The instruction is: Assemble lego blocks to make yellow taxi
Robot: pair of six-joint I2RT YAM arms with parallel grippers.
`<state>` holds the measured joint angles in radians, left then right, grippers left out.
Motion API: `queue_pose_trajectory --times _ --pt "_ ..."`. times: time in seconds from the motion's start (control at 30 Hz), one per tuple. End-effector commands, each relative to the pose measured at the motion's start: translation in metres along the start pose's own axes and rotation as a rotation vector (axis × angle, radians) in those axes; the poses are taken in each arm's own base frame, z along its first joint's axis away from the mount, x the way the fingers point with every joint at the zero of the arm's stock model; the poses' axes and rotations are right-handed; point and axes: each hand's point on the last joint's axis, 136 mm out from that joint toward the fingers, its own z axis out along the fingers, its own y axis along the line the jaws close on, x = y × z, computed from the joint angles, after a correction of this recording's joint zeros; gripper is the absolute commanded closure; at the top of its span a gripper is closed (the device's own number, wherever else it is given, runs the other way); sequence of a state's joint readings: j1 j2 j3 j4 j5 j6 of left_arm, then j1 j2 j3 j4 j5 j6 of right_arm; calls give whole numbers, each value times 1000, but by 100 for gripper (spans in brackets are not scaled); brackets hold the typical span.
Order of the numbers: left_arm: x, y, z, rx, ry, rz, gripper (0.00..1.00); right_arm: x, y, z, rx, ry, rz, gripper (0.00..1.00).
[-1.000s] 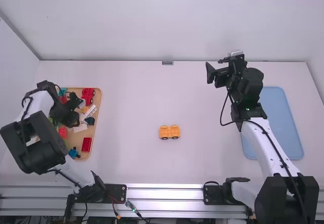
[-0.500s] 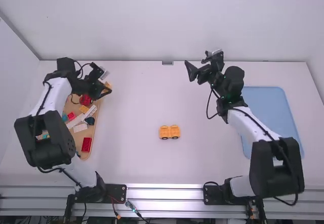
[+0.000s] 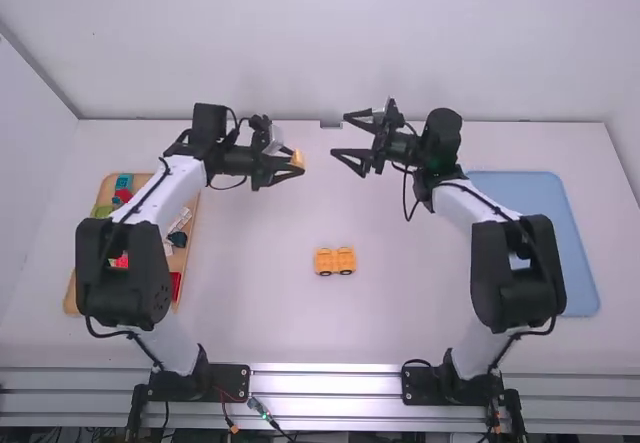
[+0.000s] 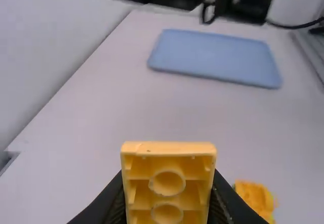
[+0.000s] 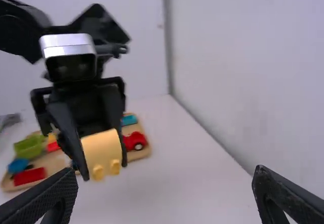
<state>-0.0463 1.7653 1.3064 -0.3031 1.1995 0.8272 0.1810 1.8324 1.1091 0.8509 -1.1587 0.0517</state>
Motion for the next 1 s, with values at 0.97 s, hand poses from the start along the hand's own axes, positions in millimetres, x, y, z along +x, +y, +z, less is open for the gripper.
queue_pose_trajectory --times 0.97 --pt "-10 -26 28 115 -209 -48 92 9 52 36 -282 23 64 30"
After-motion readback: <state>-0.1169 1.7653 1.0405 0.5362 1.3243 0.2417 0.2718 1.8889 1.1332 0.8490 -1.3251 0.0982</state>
